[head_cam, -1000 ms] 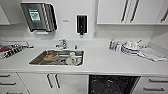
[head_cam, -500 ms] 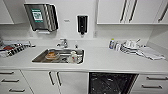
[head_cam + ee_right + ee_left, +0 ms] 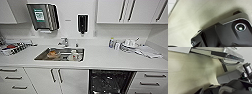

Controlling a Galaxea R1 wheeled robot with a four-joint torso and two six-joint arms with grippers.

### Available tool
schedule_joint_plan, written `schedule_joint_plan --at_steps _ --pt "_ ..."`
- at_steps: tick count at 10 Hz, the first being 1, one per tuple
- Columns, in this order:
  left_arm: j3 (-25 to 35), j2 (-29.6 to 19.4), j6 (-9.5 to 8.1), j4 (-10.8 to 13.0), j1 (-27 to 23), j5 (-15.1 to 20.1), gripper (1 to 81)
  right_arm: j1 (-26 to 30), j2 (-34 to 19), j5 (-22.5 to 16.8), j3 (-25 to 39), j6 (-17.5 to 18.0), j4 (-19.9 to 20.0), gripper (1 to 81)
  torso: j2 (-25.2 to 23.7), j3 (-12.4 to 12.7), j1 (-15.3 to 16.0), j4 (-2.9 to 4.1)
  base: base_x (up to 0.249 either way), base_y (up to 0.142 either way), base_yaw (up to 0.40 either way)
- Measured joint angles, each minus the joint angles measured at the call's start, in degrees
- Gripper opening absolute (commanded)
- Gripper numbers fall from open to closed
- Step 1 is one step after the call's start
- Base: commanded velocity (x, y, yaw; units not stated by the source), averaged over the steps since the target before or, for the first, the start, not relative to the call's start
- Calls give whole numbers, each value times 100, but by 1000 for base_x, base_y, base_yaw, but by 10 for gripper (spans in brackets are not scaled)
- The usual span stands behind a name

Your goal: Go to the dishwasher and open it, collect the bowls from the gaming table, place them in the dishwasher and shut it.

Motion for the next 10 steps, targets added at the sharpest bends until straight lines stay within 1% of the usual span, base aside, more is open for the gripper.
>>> schedule_joint_plan --at_steps 2,3,4,5,7,10 --pt "-179 99 18 11 138 21 811 296 -207 174 21 -151 -13 811 -2 0 -7 0 0 0 0" --pt "-293 167 44 16 135 -6 811 440 -341 306 148 -422 -16 811 0 0 -5 0 0 0 0" --pt "-405 247 51 21 166 -30 811 369 -373 330 226 -680 -21 811 0 0 -2 0 0 0 0" --pt "-560 349 63 22 288 -26 811 178 -380 341 252 -989 -32 811 0 0 -2 0 0 0 0" --pt "-1119 612 71 22 549 -43 811 -12 -413 425 201 -1548 -32 811 0 0 -2 0 0 0 0" --pt "-2208 1045 107 22 1020 -367 811 -224 -254 670 -317 -1935 -27 811 0 0 -2 0 0 0 0"
